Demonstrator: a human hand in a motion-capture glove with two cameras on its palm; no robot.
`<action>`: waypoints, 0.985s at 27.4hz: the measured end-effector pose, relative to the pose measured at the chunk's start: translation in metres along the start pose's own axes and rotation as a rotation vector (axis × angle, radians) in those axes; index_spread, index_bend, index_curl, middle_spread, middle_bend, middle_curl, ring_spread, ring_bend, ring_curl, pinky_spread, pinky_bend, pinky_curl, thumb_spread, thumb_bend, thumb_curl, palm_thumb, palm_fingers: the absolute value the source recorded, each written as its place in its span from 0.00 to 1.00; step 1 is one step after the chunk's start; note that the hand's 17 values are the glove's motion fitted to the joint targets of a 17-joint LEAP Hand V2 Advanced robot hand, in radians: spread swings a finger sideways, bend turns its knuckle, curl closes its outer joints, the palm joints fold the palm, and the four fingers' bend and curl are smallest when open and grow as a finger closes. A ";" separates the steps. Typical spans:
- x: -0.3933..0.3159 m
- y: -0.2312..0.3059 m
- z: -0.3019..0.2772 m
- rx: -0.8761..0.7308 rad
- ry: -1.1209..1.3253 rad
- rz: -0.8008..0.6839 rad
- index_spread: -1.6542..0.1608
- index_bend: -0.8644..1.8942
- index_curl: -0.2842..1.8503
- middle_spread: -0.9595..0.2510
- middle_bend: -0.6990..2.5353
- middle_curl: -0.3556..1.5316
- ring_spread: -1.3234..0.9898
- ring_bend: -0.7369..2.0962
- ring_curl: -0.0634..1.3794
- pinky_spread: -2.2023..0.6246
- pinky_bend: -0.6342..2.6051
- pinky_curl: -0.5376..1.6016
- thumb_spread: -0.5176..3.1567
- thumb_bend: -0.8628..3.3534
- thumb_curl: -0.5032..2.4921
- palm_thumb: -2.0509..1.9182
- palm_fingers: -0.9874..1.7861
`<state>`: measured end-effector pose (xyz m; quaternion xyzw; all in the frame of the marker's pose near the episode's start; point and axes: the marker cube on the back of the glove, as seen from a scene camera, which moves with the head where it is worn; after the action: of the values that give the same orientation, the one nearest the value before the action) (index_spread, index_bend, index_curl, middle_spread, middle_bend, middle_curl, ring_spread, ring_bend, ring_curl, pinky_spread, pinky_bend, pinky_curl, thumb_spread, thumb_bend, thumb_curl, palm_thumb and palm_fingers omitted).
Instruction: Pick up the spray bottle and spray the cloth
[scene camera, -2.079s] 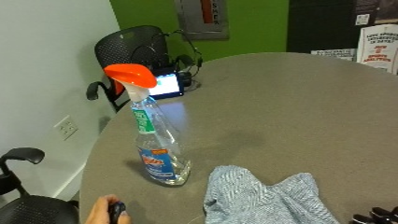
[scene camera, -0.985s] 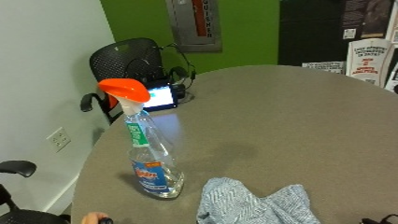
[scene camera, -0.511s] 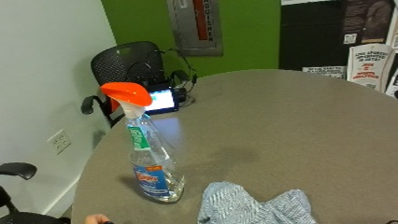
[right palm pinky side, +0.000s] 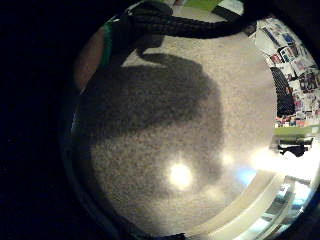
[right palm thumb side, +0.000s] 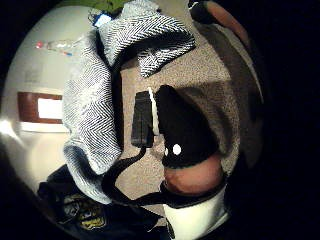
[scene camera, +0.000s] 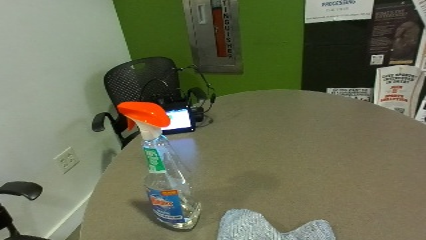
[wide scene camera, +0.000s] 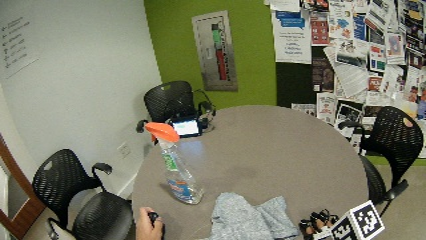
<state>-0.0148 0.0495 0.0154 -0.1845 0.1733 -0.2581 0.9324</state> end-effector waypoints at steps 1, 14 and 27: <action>0.001 0.001 0.002 -0.002 0.001 0.003 0.68 0.38 0.30 0.74 0.27 0.35 0.56 0.32 0.22 0.88 0.25 0.41 0.50 0.20 0.27 0.61 0.52; 0.016 0.008 -0.009 0.008 0.004 0.042 0.68 0.38 0.31 0.74 0.27 0.34 0.56 0.32 0.22 0.88 0.25 0.41 0.50 0.20 0.27 0.61 0.52; 0.027 0.005 -0.025 0.058 0.022 0.065 0.68 0.38 0.31 0.74 0.27 0.34 0.56 0.32 0.22 0.88 0.25 0.41 0.50 0.20 0.27 0.61 0.52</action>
<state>-0.0009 0.0326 -0.0148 -0.1490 0.1820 -0.2345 0.9432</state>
